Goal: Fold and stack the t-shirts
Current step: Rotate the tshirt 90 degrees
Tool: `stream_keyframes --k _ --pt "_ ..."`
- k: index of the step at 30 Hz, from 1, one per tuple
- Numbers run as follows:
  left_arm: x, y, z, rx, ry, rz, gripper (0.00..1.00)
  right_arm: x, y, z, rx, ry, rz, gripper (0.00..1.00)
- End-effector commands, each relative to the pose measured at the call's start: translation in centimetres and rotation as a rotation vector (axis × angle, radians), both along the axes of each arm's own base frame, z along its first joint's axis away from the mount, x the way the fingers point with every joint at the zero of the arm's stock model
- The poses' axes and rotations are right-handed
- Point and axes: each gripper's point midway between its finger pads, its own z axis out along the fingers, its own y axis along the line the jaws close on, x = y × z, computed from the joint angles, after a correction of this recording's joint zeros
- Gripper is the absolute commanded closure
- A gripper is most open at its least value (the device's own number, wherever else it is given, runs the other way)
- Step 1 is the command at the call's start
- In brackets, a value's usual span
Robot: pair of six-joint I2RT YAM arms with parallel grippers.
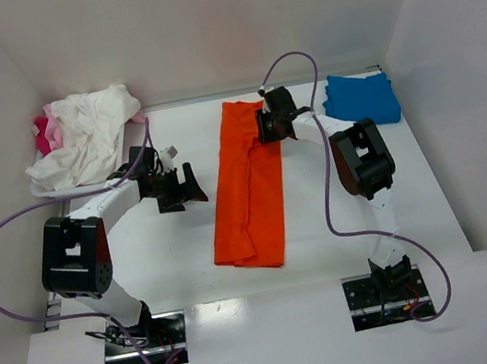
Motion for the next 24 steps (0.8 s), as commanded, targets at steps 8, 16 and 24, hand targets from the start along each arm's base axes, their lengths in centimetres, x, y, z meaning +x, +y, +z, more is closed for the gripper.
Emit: stream_keyframes --k 8,16,24 --pt "0.2 -0.3 -0.4 -0.002 -0.004 -0.024 0.00 2.3 1.0 0.5 0.005 -0.034 -0.015 0.53" --pt "0.4 -0.4 -0.4 -0.007 -0.007 -0.035 0.00 3.6 1.2 0.8 0.005 -0.052 -0.035 0.54" --pt "0.4 -0.4 -0.4 -0.007 -0.007 -0.035 0.00 4.4 1.1 1.5 0.005 -0.073 -0.057 0.54"
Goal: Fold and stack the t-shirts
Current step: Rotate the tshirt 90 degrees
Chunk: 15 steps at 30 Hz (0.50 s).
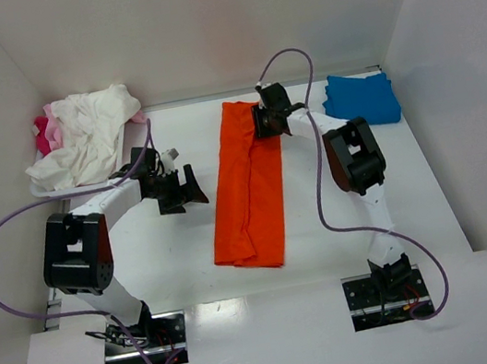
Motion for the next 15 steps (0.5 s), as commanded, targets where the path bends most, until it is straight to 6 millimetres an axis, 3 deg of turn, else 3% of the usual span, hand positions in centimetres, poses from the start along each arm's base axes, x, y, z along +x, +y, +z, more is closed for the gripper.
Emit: stream_keyframes --k 1,9,15 --pt "0.5 -0.4 0.5 -0.012 -0.031 -0.033 0.00 1.8 0.6 1.7 0.012 -0.057 -0.024 0.54" --pt "0.5 -0.4 0.5 -0.012 -0.031 -0.033 0.00 1.3 1.4 -0.3 0.025 -0.013 -0.016 0.54" --pt "0.5 -0.4 0.5 -0.012 -0.031 -0.033 0.00 1.2 0.9 -1.0 0.030 -0.023 -0.063 0.53"
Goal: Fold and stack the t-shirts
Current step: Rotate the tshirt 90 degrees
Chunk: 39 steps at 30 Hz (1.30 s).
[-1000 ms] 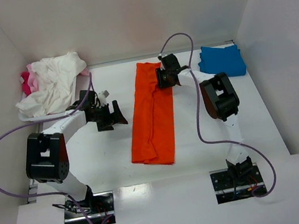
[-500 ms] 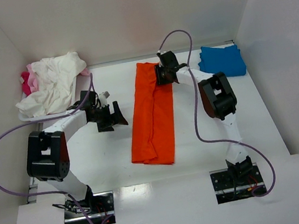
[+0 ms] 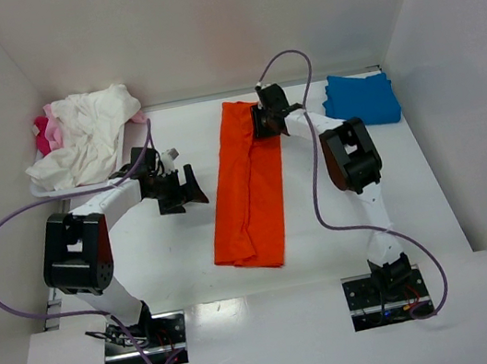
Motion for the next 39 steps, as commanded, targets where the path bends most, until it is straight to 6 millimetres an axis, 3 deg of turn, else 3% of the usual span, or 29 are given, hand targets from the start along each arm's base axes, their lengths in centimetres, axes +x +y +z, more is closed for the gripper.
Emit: stream_keyframes --k 1,5,8,12,19,30,36,39 --pt "0.5 -0.4 0.5 -0.012 -0.031 -0.033 0.00 0.4 0.3 0.1 0.009 -0.035 -0.045 0.53" --pt "0.5 -0.4 0.5 -0.012 -0.031 -0.033 0.00 1.4 0.8 1.8 0.051 -0.087 -0.061 0.53" --pt "0.5 -0.4 0.5 -0.012 -0.031 -0.033 0.00 1.7 2.0 1.6 0.086 -0.053 -0.031 0.53" --pt "0.5 -0.4 0.5 -0.012 -0.031 -0.033 0.00 1.0 3.2 1.7 0.140 0.004 0.006 0.53" --pt "0.5 -0.6 0.5 -0.020 -0.030 -0.037 0.00 -0.7 2.6 2.7 0.147 -0.005 0.006 0.43" --pt "0.2 -0.5 0.3 -0.019 -0.021 -0.037 0.00 -3.7 2.3 0.1 0.141 0.092 0.033 0.43" --pt "0.2 -0.5 0.3 -0.019 -0.021 -0.037 0.00 -3.9 2.5 -0.7 0.153 0.099 0.048 0.58" --pt "0.2 -0.5 0.3 -0.019 -0.021 -0.037 0.00 -3.9 2.7 -1.5 0.148 0.115 0.061 0.74"
